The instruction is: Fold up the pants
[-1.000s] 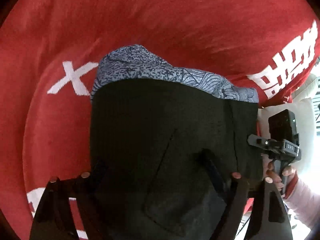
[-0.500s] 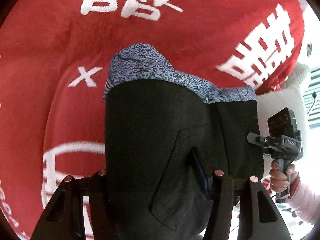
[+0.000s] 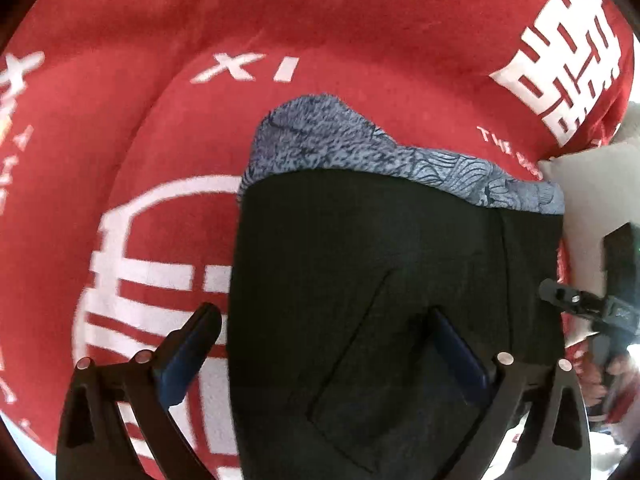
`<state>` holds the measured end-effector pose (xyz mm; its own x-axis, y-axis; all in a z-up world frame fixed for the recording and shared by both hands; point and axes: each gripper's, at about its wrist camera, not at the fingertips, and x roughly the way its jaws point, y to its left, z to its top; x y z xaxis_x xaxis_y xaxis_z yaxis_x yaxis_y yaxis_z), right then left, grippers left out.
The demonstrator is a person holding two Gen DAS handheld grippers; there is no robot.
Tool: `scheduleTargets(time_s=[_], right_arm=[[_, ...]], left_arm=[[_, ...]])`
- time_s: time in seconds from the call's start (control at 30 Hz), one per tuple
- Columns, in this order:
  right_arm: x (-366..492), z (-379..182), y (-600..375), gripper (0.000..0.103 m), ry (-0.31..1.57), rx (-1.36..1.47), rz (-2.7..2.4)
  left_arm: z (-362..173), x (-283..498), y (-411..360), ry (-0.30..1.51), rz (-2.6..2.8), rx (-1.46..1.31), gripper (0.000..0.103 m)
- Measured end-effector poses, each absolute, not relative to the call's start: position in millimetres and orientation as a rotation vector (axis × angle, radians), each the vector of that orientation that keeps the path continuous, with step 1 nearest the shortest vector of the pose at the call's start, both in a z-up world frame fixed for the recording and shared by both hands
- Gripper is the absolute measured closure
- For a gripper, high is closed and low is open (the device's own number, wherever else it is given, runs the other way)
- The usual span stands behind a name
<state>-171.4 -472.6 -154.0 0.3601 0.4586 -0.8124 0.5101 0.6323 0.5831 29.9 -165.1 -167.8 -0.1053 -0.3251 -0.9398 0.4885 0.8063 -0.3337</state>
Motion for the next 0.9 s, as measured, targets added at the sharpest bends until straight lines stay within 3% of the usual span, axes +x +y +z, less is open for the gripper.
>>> scheduleTargets(time_s=[0.17,0.37,0.53,0.9], right_arm=[[-171,-108,-457,0.023,1.346,0.723,-0.281],[-195,-73,-439,0.018,1.420,0.665,-0.434],[-205,-32,-406,0.000,1.402,0.573,-0.472],[-198,40,-333,0.000,1.371,0.468,-0.499]], left_arm=[[-129,18,-162,1.440,-0.584,0.310,0.000],[-89,-7,-151,1.421,-0.513,0.413,0.000],[-59,-34,-142,1.453,-0.524,0.449,0.000],[0,-52,-122,1.408,-0.528,0.481,0.000]])
